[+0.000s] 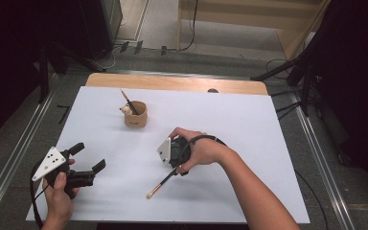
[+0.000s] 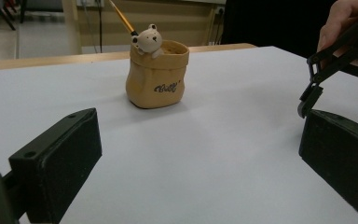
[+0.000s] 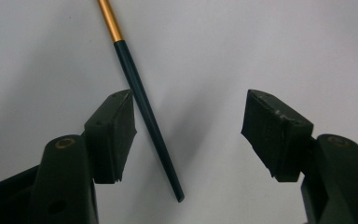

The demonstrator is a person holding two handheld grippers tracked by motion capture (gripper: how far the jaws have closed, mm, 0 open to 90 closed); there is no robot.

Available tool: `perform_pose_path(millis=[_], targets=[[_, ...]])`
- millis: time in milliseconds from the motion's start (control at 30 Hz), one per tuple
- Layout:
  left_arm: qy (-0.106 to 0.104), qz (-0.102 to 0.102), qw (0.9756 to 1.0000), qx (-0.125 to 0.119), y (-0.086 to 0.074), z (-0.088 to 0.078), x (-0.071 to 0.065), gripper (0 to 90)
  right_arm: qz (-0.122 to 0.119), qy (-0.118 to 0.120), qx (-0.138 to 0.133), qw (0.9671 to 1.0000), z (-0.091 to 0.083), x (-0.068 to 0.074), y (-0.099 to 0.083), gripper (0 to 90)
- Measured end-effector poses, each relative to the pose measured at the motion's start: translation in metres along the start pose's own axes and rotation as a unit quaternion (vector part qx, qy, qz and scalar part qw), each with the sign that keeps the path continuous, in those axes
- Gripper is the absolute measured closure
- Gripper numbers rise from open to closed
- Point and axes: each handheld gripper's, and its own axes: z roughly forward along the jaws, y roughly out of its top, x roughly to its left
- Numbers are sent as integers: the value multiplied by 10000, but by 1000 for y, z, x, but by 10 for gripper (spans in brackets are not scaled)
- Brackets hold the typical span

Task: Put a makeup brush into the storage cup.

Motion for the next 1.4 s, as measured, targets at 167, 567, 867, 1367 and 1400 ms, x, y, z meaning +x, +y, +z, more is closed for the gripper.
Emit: perform_pose_path(millis=[167, 567, 867, 1367, 1400], targets=[[11, 1, 10000, -2, 0, 0, 1, 0, -106, 49, 60, 9999, 2, 2, 7, 359], [17, 6, 10000, -11, 0, -1, 1, 0, -431, 311, 393, 9978, 10, 6, 19, 428], [19, 8, 10000, -4, 0, -1, 1, 0, -392, 388, 657, 9963, 17, 9, 19, 505], [25, 2, 10000, -8, 0, -1, 1, 0, -687, 621, 967, 9910, 23, 10, 22, 661], [27, 2, 10000, -7, 0, -1, 1, 0, -708, 648, 994, 9904, 23, 10, 23, 672]])
